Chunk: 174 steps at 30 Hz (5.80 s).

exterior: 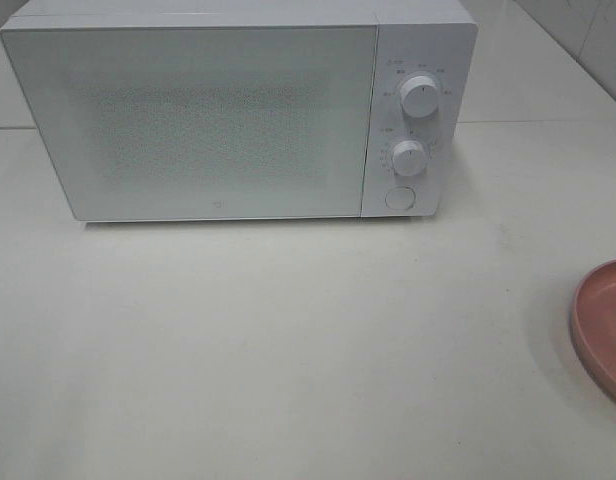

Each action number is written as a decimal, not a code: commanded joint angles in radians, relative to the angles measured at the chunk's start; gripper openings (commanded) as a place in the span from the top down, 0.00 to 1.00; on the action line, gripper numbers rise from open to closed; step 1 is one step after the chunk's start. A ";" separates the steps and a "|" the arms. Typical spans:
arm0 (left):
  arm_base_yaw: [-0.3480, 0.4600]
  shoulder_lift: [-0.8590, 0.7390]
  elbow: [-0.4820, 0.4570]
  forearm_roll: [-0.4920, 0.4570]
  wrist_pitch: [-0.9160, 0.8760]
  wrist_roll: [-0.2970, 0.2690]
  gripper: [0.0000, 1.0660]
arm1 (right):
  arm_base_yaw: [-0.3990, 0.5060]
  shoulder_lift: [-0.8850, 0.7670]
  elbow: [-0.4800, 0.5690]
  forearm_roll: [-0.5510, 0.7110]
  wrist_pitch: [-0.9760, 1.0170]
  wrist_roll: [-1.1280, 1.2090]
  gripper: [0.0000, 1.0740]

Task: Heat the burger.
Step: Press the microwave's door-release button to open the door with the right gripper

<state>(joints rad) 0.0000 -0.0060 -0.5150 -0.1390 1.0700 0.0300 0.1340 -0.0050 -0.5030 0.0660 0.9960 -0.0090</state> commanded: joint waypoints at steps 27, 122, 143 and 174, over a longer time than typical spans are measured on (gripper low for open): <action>0.001 -0.018 -0.001 0.000 -0.001 0.001 0.08 | -0.003 0.118 -0.064 0.001 -0.047 0.053 0.31; 0.001 -0.018 -0.001 0.000 -0.001 0.001 0.08 | 0.608 1.656 0.218 0.758 -2.274 -0.286 0.31; 0.001 -0.018 -0.001 0.000 -0.001 0.001 0.08 | 0.687 1.730 0.145 0.760 -2.246 -0.177 0.31; 0.001 -0.018 -0.001 0.000 -0.001 0.001 0.08 | 0.681 1.730 0.145 0.767 -2.111 1.178 1.00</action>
<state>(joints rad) 0.0000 -0.0060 -0.5150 -0.1390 1.0700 0.0300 0.8190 1.7230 -0.3500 0.8370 -1.1260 1.1400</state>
